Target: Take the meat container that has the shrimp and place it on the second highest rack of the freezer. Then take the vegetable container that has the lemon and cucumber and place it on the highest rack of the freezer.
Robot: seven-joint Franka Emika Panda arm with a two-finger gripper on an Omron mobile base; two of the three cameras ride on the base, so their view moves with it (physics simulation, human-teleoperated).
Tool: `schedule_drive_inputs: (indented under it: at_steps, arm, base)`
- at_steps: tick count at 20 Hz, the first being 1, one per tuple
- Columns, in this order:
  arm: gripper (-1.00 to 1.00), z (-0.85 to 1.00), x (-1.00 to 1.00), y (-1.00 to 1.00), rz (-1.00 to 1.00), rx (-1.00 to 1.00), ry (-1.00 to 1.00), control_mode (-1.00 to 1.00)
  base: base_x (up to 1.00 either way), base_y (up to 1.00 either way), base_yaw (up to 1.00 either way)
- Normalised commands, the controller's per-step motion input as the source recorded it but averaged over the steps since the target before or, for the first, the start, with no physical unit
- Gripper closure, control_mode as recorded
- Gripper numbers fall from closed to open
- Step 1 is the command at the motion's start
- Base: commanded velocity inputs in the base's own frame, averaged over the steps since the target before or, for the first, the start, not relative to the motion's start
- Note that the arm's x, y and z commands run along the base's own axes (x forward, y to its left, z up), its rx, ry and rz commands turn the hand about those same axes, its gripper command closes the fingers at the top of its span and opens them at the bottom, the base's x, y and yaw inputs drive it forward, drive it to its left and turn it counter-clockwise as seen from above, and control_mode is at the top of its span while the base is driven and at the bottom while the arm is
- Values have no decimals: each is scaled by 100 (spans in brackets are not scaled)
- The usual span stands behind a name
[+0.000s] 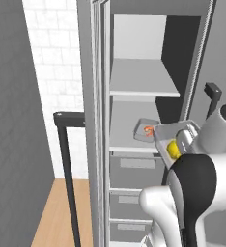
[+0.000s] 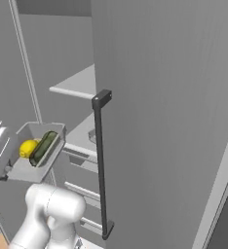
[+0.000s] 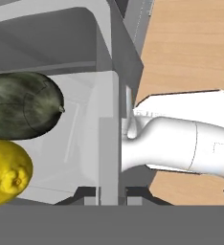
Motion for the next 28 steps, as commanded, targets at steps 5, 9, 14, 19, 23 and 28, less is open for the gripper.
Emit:
schedule_drive_inputs:
  at_steps: [5,9,14,19,23,28]
  arm:
    - [100,84,75,-7,0,-7,10,-100]
    - [100,34,91,-36,13,0,2,-100]
    - [100,1,98,-5,23,-3,-9,-100]
    - [100,13,97,0,1,-8,-15,-100]
    - [100,0,100,0,-18,-5,-1,-100]
    - [100,-3,100,-1,-12,1,0,-100]
  base:
    - [0,0,0]
    - [0,0,0]
    - [0,0,0]
    - [0,0,0]
    - [0,0,0]
    - [0,0,0]
